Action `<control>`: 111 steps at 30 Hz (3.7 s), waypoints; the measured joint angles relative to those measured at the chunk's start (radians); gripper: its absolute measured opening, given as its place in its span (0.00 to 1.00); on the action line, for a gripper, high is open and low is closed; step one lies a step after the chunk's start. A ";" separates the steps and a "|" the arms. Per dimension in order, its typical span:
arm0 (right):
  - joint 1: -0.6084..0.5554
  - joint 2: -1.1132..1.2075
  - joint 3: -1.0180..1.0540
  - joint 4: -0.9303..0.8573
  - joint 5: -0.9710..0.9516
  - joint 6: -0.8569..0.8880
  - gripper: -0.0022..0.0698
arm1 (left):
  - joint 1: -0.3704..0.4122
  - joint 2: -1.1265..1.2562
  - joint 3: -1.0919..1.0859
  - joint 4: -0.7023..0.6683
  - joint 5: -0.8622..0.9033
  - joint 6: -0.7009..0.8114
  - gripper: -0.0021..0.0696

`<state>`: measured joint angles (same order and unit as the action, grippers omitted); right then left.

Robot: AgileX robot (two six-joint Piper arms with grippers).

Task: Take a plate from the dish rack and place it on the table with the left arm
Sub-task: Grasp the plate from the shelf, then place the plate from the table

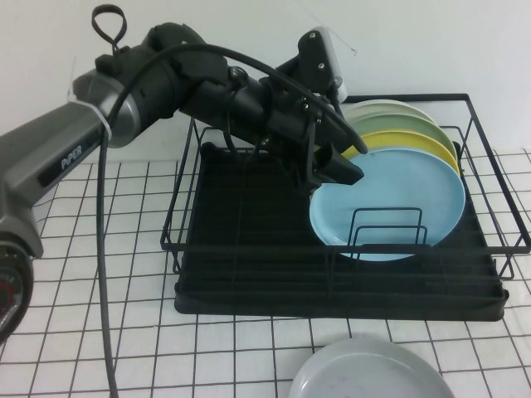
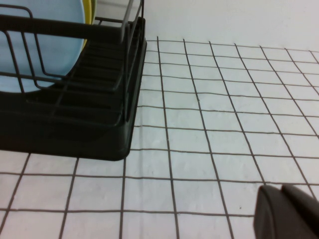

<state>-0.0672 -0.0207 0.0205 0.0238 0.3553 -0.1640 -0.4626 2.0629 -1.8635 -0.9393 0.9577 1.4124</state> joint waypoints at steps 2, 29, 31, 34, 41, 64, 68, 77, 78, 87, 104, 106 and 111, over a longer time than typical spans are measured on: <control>0.000 0.000 0.000 0.000 0.000 0.000 0.03 | 0.000 0.010 0.000 -0.001 -0.004 0.002 0.58; 0.000 0.000 0.000 0.000 0.000 0.000 0.03 | -0.002 0.093 -0.045 -0.053 -0.063 -0.027 0.20; 0.000 0.000 0.000 0.000 0.000 0.000 0.03 | -0.010 0.081 -0.073 -0.011 -0.053 -0.080 0.20; 0.000 0.000 0.000 0.000 0.000 0.000 0.03 | -0.020 0.041 -0.114 0.049 -0.045 -0.146 0.20; 0.000 0.000 0.000 0.000 0.000 0.000 0.03 | -0.042 -0.108 -0.172 0.120 0.012 -0.307 0.15; 0.000 0.000 0.000 0.000 0.000 0.000 0.03 | -0.302 -0.315 0.131 0.523 0.275 -0.953 0.15; 0.000 0.000 0.000 0.000 0.000 0.000 0.03 | -0.304 -0.315 0.274 0.514 0.199 -0.963 0.15; 0.000 0.000 0.000 0.000 0.000 0.000 0.03 | -0.304 -0.306 0.435 0.474 0.023 -0.954 0.15; 0.000 0.000 0.000 0.000 0.000 0.000 0.03 | -0.304 -0.301 0.437 0.471 0.018 -0.954 0.15; 0.000 0.000 0.000 0.000 0.000 0.000 0.03 | -0.304 -0.224 0.438 0.434 0.011 -0.954 0.15; 0.000 0.000 0.000 0.000 0.000 0.000 0.03 | -0.304 -0.194 0.438 0.487 0.018 -0.935 0.67; 0.000 0.000 0.000 0.000 0.000 0.000 0.03 | -0.304 -0.194 0.438 0.519 0.018 -0.935 0.72; 0.000 0.000 0.000 0.000 0.000 0.000 0.03 | -0.304 -0.219 0.436 0.586 0.028 -0.934 0.76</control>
<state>-0.0672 -0.0207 0.0205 0.0238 0.3553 -0.1640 -0.7670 1.8438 -1.4278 -0.3538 0.9855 0.4782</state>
